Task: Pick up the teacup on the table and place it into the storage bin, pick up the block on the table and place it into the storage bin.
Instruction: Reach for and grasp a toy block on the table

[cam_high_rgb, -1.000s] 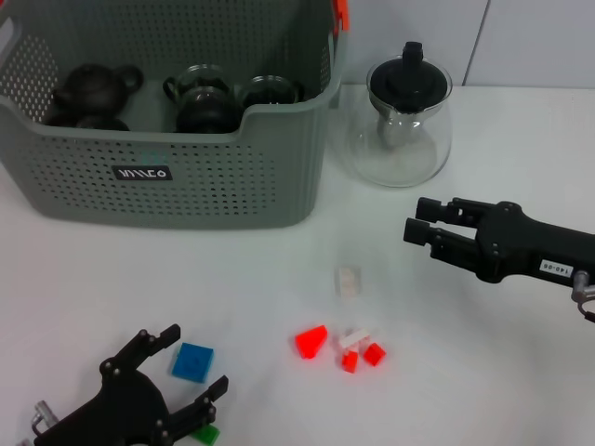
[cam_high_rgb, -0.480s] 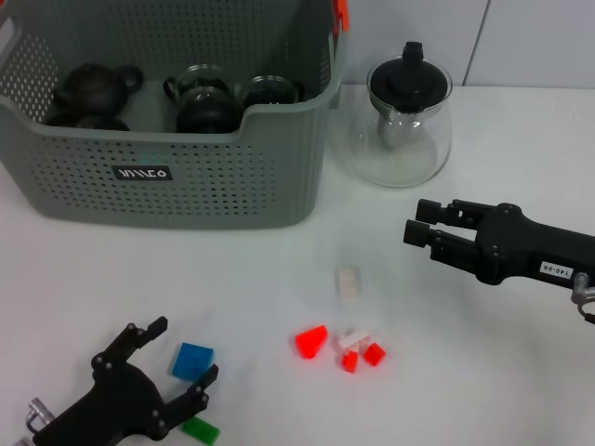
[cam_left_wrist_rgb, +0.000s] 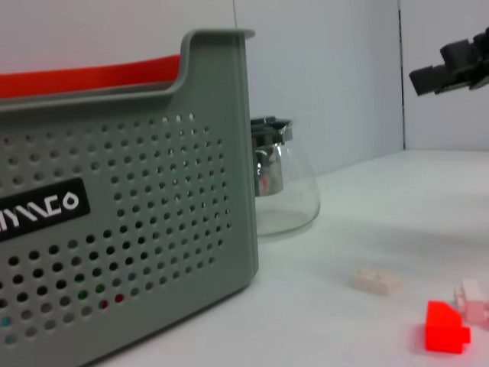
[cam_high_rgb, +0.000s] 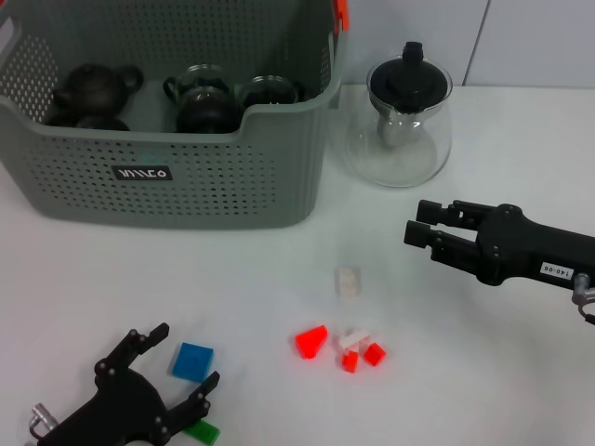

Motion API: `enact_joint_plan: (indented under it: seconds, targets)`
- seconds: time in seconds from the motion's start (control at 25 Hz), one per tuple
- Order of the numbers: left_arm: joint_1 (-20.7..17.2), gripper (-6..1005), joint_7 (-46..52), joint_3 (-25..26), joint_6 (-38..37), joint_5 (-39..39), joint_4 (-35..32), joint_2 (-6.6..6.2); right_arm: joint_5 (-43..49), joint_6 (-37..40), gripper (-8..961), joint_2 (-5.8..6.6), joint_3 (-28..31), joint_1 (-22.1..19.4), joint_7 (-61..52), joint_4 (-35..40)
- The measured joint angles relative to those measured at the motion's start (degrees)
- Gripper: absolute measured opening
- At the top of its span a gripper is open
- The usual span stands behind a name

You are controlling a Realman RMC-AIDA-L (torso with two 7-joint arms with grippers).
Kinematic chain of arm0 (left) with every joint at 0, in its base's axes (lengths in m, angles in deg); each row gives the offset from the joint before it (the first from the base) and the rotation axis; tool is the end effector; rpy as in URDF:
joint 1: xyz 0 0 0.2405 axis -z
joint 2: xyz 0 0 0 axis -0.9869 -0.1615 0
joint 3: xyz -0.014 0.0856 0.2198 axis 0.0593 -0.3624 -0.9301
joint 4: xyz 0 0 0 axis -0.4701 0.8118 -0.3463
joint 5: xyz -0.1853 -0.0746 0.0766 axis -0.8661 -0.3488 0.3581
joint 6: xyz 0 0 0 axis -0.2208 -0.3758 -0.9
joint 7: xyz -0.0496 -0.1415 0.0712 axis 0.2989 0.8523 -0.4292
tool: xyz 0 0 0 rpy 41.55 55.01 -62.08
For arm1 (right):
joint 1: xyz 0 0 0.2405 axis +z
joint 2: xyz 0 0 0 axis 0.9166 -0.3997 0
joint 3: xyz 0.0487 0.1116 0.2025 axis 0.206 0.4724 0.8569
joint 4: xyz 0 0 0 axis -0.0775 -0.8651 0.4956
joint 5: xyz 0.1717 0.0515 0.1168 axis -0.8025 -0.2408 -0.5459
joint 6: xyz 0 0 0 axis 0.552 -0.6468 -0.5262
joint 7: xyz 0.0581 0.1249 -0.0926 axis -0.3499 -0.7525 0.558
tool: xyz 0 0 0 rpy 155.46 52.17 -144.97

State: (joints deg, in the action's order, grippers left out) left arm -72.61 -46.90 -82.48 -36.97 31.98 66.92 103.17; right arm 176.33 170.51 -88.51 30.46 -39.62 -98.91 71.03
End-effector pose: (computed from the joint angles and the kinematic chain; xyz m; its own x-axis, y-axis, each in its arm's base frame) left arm -0.3352 0.1864 -0.0885 0.8446 0.1055 0.5249 0.4606 -0.6428 -0.6121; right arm 0.2393 0.3130 -0.0250 0.6261 -0.4003 -0.6691 -0.5618 -0.8267 -0.0312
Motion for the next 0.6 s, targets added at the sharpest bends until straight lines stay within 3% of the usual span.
enact_joint_plan:
  seconds: [0.6]
  targets:
    - [-0.8, 865, 0.0, 2.5, 0.8, -0.4, -0.6, -0.27, 0.0, 0.0, 508, 0.0, 0.0, 0.0, 0.0, 0.0]
